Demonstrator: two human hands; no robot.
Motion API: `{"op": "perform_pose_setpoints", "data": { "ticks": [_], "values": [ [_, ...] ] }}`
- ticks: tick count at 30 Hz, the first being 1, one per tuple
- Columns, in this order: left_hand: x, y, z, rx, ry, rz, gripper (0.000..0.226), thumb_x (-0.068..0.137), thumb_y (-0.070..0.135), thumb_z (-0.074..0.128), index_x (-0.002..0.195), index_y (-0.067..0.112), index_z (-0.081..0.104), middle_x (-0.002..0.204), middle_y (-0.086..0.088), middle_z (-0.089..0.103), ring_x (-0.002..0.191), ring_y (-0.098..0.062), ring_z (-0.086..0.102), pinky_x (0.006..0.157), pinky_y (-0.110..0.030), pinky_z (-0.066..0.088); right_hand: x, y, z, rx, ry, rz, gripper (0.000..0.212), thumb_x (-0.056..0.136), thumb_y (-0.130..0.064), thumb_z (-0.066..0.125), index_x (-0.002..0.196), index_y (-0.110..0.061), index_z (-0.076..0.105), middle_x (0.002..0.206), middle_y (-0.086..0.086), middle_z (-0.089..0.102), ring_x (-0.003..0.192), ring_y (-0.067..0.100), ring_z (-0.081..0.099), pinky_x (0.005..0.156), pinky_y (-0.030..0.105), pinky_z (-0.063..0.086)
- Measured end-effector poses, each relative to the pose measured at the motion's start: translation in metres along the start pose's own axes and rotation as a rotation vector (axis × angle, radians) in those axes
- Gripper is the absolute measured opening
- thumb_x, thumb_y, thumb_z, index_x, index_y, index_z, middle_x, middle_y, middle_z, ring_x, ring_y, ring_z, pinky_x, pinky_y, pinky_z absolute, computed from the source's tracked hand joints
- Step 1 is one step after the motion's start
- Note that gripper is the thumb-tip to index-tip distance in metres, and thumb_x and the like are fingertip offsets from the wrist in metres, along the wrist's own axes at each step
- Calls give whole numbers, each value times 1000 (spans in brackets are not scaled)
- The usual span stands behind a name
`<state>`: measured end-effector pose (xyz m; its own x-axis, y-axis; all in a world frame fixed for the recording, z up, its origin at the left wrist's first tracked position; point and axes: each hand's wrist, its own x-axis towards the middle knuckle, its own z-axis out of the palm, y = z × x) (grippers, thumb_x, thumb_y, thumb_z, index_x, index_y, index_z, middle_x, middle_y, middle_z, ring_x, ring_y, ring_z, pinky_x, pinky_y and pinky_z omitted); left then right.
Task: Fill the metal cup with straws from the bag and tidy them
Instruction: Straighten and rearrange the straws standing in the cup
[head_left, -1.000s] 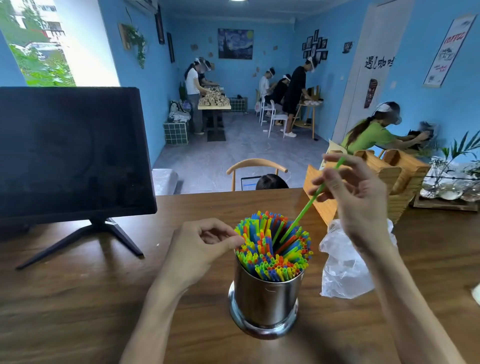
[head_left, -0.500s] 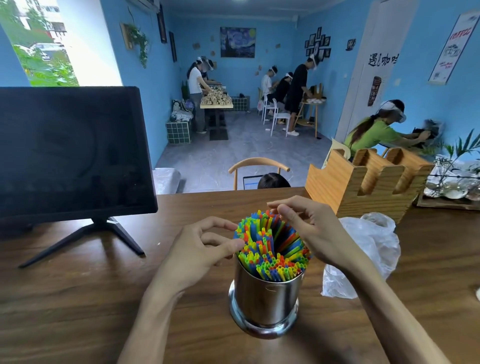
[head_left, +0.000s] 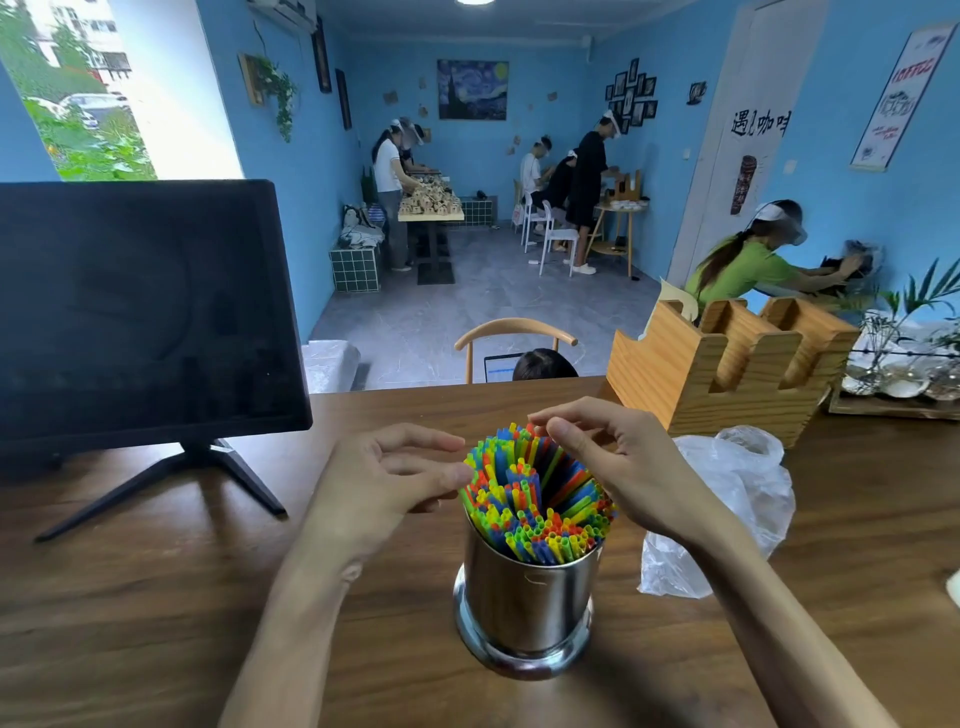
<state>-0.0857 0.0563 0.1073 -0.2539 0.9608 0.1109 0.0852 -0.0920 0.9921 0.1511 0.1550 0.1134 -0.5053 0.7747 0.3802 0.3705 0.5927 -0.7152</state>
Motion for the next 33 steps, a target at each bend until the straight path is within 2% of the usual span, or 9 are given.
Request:
{"op": "perform_pose_setpoints", "data": {
  "ticks": [5,11,16,19,22,25,27,29,33],
  "values": [
    [8,24,2,-121,71,108,34,66,23,86,99,18,81,86,-12,80,70,-13,74,60,-17,56,0,-14,0,48,0,-29,26,97,-46,59,114,-34,75,108,-22,73,101,2,65,83,23,50],
    [17,77,15,-226,275,617,17,85,24,80,100,28,74,98,-3,80,83,-19,77,66,-25,59,3,-39,13,129,-149,-105,34,97,-38,68,131,-36,65,115,-18,72,115,1,64,101,34,50],
    [19,87,16,-217,491,871,15,93,17,77,103,26,70,98,-2,80,88,-26,78,70,-29,61,4,-35,9,263,-130,-130,21,102,-30,60,117,-25,74,86,0,77,89,13,73,87,33,56],
    [23,71,11,-199,615,829,16,91,19,78,97,33,72,90,3,80,83,-22,78,72,-31,61,1,-26,-8,504,-52,-112,27,97,-33,60,120,-30,75,87,10,78,76,19,73,72,19,52],
    [27,47,9,-133,664,711,16,87,22,81,90,35,74,80,8,79,74,-13,76,69,-27,58,1,-22,-21,611,90,-108,23,96,-30,62,111,-26,78,95,13,79,71,23,74,57,18,48],
    [29,19,18,53,622,542,13,84,26,83,90,35,76,76,13,78,83,-15,78,74,-35,60,2,-26,-29,699,248,-124,19,86,-33,70,97,-24,81,91,11,79,75,24,77,54,21,49],
    [30,5,25,187,527,453,12,82,29,85,88,35,76,72,20,75,83,-6,76,77,-37,60,3,-30,-33,732,318,-151,19,85,-32,69,95,-19,78,85,7,79,71,20,76,54,21,50],
    [32,-5,28,336,430,407,14,82,33,85,87,39,74,71,28,72,73,8,70,71,-26,57,5,-34,-37,674,391,-189,18,91,-28,62,96,-13,72,74,0,74,59,12,68,52,19,47],
    [46,-20,26,478,258,282,15,93,36,73,87,49,69,79,36,68,86,18,63,68,-2,44,11,-32,-43,514,518,-206,18,97,-29,55,90,-14,64,65,-10,60,58,6,53,54,18,45]
  ]
}}
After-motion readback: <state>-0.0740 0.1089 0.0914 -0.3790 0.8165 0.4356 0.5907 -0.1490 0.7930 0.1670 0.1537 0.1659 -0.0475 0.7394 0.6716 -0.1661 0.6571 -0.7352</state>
